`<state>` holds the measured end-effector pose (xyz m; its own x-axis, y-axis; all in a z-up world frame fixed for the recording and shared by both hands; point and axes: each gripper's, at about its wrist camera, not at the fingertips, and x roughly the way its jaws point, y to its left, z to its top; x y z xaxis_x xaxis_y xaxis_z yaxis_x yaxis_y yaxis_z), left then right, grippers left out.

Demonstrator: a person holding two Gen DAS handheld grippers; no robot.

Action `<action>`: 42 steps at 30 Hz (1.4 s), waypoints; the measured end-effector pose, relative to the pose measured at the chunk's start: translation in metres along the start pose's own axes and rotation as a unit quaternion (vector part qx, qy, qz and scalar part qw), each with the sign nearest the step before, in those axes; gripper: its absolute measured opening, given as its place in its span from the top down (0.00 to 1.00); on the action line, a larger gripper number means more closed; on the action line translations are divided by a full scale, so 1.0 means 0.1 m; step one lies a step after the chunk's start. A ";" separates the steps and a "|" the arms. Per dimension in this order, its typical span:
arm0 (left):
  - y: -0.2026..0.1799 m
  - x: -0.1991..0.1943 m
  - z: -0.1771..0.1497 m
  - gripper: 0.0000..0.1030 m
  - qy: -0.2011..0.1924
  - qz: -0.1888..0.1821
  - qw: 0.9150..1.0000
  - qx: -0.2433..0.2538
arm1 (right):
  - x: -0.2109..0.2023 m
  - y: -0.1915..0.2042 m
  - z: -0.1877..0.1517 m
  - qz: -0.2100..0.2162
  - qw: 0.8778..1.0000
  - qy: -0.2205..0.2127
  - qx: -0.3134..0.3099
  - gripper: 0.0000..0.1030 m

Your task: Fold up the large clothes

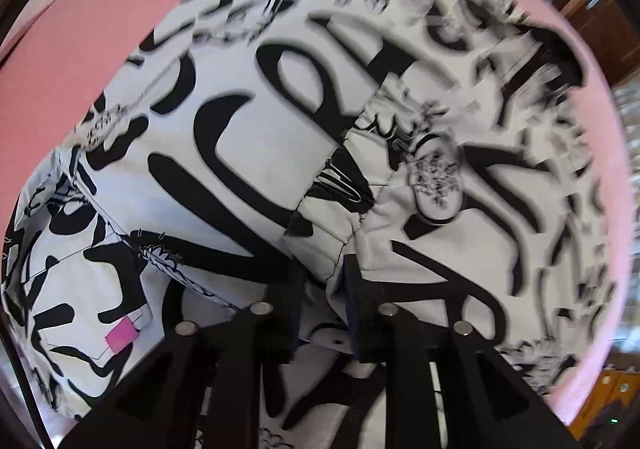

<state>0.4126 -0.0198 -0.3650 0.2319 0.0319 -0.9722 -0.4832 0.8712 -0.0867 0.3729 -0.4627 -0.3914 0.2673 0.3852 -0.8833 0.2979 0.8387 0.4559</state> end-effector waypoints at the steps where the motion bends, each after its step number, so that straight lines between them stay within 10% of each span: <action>1: 0.00 0.00 0.00 0.83 -0.005 0.001 1.000 -0.003 | 0.01 0.00 0.00 0.000 1.000 0.001 0.001 0.91; 12: -0.45 -0.40 -0.22 0.82 -0.084 0.092 0.982 0.139 | -0.24 0.22 0.00 -0.038 0.998 -0.009 -0.056 0.90; 18: -0.49 -0.77 -0.19 0.64 -0.122 0.130 0.970 0.164 | -0.63 0.42 0.10 -0.133 0.984 -0.053 -0.111 0.90; 22: -0.56 -1.00 -0.10 0.50 -0.184 0.177 0.949 0.183 | -0.84 0.57 0.28 -0.088 0.982 -0.098 -0.139 0.90; 30: -0.87 -0.99 0.10 0.47 -0.144 -0.011 0.971 0.191 | -0.47 1.08 0.52 0.013 0.979 -0.098 -0.177 0.90; 32: -1.03 -0.87 0.07 0.49 -0.127 -0.024 0.970 0.205 | -0.29 1.24 0.56 0.037 0.979 -0.090 -0.179 0.91; 37: -1.39 -0.43 -0.02 0.89 -0.073 -0.043 0.968 0.236 | 0.15 1.53 0.62 0.092 0.979 -0.068 -0.170 0.98; 42: -1.47 -0.08 0.01 0.91 -0.029 -0.029 0.974 0.221 | 0.58 1.68 0.70 0.095 0.977 -0.032 -0.187 0.98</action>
<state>0.4825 -0.1474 -0.3439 0.3025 -0.0077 -0.9531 -0.0602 0.9978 -0.0271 0.5026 -0.3270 -0.3583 0.3463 0.5322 -0.7726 -0.1155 0.8414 0.5279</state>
